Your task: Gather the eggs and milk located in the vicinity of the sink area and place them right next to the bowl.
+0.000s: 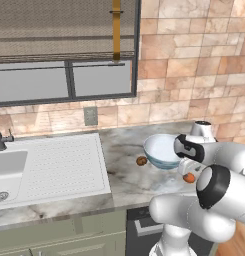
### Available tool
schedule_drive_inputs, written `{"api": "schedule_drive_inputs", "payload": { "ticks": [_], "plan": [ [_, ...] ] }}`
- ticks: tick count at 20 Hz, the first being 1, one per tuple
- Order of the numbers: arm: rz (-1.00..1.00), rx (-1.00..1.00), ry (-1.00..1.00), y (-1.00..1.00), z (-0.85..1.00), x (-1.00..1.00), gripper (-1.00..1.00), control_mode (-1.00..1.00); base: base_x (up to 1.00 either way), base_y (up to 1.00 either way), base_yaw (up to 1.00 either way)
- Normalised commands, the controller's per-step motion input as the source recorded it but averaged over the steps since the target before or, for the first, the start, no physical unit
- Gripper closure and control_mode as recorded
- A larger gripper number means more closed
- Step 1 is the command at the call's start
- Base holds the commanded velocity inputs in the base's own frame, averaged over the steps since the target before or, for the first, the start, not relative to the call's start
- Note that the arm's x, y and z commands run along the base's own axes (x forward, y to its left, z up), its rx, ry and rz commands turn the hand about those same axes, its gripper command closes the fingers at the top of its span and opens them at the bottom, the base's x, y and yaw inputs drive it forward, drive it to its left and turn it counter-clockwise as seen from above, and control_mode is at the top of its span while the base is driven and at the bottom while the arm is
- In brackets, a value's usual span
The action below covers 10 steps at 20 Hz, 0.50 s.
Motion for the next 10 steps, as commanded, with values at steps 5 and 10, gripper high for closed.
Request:
{"api": "schedule_drive_inputs", "payload": {
  "ticks": [5, 10],
  "plan": [
    [0.0, 0.0, 0.0, 0.03, -0.05, -0.06, -1.0, -1.0, 0.0, 0.0, 0.0],
    [0.0, 0.0, 0.0, 0.0, -0.12, -0.07, -1.0, -1.0, 0.0, 0.0, 0.0]
  ]
}}
